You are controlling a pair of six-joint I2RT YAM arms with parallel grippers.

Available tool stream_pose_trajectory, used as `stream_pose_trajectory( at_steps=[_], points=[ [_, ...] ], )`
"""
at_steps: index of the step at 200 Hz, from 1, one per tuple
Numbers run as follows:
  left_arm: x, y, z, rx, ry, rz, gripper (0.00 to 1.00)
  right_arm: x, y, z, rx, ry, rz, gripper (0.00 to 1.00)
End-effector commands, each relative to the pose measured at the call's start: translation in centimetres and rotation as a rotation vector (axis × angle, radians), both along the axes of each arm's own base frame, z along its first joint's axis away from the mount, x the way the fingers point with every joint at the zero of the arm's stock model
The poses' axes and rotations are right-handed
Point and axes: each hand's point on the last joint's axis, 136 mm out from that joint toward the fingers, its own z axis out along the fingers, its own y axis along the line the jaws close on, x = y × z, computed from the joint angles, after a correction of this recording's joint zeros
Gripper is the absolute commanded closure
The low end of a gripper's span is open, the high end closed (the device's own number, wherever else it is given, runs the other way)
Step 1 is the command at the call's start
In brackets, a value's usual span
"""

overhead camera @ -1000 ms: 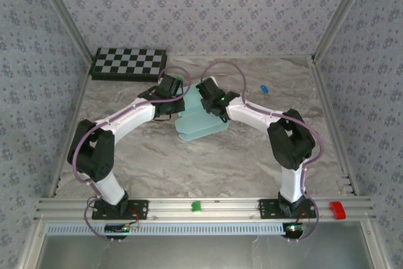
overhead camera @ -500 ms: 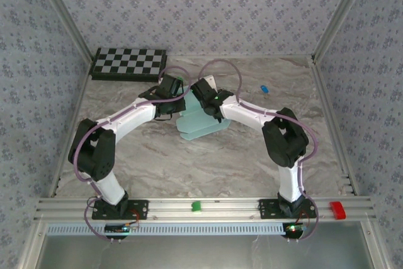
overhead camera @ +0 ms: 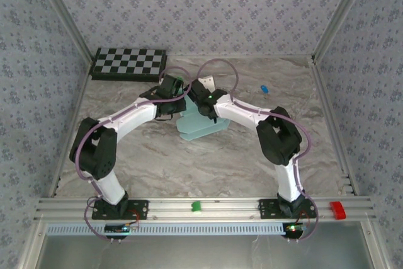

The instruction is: Fold the paper box

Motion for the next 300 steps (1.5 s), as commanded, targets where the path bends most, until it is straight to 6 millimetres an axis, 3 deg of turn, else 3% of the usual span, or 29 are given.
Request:
stream_pose_trajectory(
  at_steps=[1,95,139,203,300],
  points=[
    [-0.3,0.5,1.0,0.027,-0.001,0.004,1.0,-0.1,-5.0,-0.7,-0.22,-0.006,-0.127,0.93],
    [-0.4,0.8,0.8,0.036,0.004,0.021,1.0,0.1,-5.5,-1.5,-0.182,0.018,-0.167,0.94],
    [-0.4,0.6,0.8,0.029,0.006,0.016,1.0,0.0,-3.6,-1.1,-0.076,0.018,-0.096,0.93],
    [-0.3,0.4,0.8,0.017,0.007,0.015,1.0,0.1,-1.5,0.6,0.062,-0.013,-0.012,0.79],
    [-0.2,0.3,0.7,0.017,0.009,0.011,1.0,-0.1,-0.2,0.8,0.124,0.0,0.038,0.62]
  ],
)
